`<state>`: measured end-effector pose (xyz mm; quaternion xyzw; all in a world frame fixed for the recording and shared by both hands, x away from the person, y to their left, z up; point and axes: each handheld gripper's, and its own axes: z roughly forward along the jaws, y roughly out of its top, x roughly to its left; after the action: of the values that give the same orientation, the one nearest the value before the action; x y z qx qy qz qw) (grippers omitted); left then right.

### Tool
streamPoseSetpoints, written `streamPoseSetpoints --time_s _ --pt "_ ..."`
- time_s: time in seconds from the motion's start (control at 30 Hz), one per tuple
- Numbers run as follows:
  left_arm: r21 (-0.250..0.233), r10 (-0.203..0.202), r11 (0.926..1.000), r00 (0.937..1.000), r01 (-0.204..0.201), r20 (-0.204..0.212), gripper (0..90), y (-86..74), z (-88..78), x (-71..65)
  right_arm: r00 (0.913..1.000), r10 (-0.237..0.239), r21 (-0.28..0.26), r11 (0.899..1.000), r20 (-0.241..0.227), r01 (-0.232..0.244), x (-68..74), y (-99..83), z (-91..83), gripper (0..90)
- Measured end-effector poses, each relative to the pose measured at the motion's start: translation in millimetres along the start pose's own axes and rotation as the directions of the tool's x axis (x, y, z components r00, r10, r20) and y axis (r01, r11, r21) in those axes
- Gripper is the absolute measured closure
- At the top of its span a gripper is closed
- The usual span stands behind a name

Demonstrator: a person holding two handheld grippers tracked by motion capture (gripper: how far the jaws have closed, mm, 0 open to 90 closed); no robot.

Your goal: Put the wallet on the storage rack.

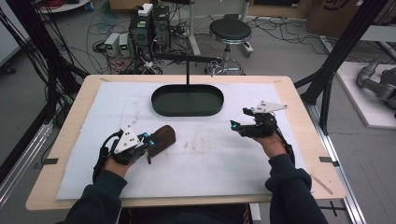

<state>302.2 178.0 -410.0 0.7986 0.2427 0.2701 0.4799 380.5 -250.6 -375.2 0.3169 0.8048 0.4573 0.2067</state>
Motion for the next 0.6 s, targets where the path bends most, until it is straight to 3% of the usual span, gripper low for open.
streamPoseSetpoints --time_s 0.07,0.2,0.3,0.6 --pt "-0.004 0.002 1.0000 1.0000 -0.002 0.005 83.9 0.5 0.8 -1.3 0.9996 -0.001 -0.022 1.000 -0.030 0.000 10.8 7.7 13.2 24.7" --pt "-0.007 0.001 1.0000 0.9999 -0.001 0.017 83.4 0.0 1.5 0.1 0.9955 -0.039 -0.014 0.999 -0.087 0.038 35.8 24.3 43.5 24.6" --pt "-0.011 -0.007 0.9999 0.9997 0.007 0.021 83.1 -0.6 1.4 0.9 0.9871 -0.054 -0.024 0.998 -0.151 0.051 55.4 38.8 69.7 24.7" --pt "-0.017 -0.016 0.9997 0.9993 0.017 0.035 82.0 -1.5 0.8 1.5 0.9622 -0.083 -0.001 0.996 -0.259 0.085 94.6 63.7 125.8 24.7"
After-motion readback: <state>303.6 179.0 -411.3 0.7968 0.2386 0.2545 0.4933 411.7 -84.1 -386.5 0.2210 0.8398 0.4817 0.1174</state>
